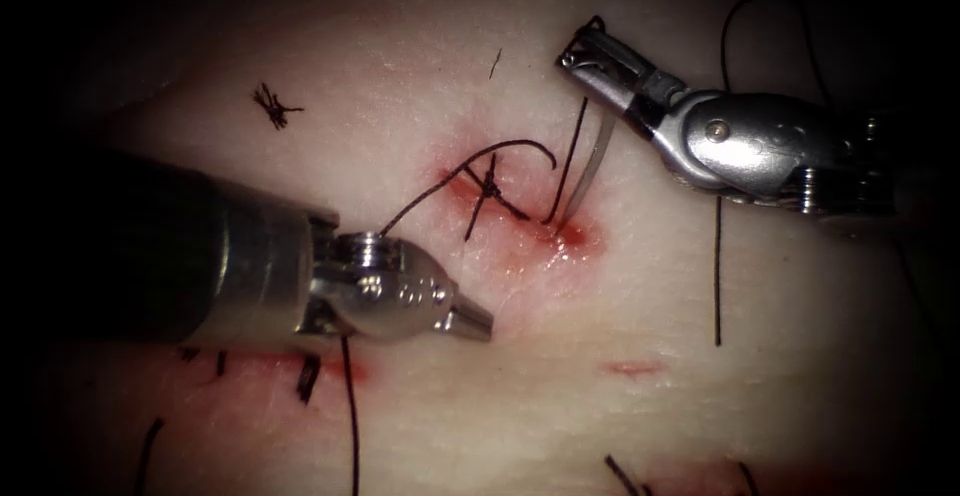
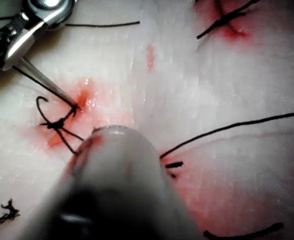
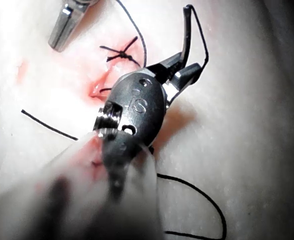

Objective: Wound Closure

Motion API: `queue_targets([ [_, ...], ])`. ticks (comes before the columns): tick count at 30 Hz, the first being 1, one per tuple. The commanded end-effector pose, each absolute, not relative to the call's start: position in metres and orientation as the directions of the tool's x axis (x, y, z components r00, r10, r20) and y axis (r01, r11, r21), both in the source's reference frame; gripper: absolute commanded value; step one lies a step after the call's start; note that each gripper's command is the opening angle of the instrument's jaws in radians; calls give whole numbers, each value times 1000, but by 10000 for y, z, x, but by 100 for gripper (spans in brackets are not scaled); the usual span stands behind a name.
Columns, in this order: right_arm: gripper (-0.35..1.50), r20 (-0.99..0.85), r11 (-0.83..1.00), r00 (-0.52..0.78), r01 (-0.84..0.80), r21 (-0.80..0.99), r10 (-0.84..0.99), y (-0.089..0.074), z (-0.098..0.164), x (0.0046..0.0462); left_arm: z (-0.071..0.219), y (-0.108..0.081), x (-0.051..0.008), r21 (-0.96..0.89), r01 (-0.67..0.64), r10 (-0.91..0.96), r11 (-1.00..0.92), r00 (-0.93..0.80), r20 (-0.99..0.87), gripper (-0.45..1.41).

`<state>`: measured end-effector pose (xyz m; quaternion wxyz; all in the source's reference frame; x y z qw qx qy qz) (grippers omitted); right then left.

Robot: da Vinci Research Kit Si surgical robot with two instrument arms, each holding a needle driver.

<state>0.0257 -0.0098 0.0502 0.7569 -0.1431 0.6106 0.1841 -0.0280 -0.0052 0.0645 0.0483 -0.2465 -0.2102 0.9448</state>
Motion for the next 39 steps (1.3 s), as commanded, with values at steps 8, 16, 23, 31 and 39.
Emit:
queue_targets([
  [8, -35, -973, 884, 104, -446, 141, 208, -106, 504, 283, 649, -51, -285, -424, 15, 195, -905, -873, -447, -11],
  [16, -35, -940, 858, 50, -426, 286, 338, -99, 499, 280, 648, -46, -287, -417, 8, 196, -909, -875, -443, -15],
  [23, -35, -882, 819, 17, -379, 431, 472, -86, 513, 269, 649, -44, -288, -412, 4, 195, -911, -876, -441, -15],
  [31, -35, -820, 741, -97, -378, 555, 565, -77, 518, 266, 650, -46, -298, -410, -9, 204, -912, -877, -435, -15],
  [39, -35, -762, 676, -140, -380, 631, 632, -68, 524, 264, 650, -46, -300, -410, -10, 205, -912, -877, -435, -13],
])
